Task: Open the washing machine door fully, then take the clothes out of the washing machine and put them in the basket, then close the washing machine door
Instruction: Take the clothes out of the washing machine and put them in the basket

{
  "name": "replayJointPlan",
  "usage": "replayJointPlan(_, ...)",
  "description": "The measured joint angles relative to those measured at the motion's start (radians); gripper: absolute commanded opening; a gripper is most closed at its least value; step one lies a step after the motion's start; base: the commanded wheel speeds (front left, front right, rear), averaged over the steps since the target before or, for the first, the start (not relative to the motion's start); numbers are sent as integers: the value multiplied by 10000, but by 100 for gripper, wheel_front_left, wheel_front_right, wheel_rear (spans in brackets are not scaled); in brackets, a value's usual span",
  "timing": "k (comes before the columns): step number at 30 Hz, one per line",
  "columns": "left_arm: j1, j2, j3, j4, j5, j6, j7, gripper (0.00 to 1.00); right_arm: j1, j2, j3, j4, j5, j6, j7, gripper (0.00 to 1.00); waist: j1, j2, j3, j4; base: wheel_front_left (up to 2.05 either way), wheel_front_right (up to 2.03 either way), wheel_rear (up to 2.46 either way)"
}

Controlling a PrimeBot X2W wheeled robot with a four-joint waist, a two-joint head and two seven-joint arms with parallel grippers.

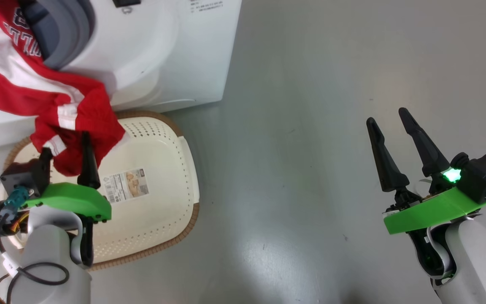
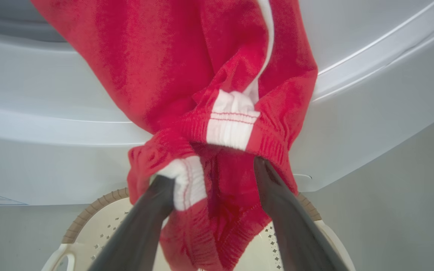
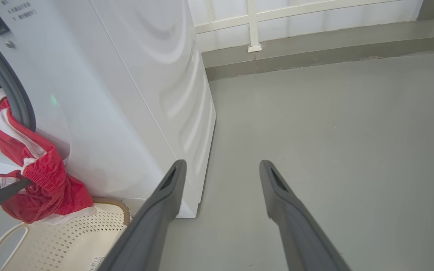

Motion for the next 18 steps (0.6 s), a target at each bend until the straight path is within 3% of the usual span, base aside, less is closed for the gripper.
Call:
replayJointPlan(9,590,-2,-380,-1225,-353,50,0,100,38,-27,2,90,-2,0,0,100,0,0,-427,156,0,0,0)
replayJointPlan(18,1662,-2,-798,-2886,-414,364,-2,100,201,-65,58,150,-2,0,0,100,0,0,-899,321,0,0,0)
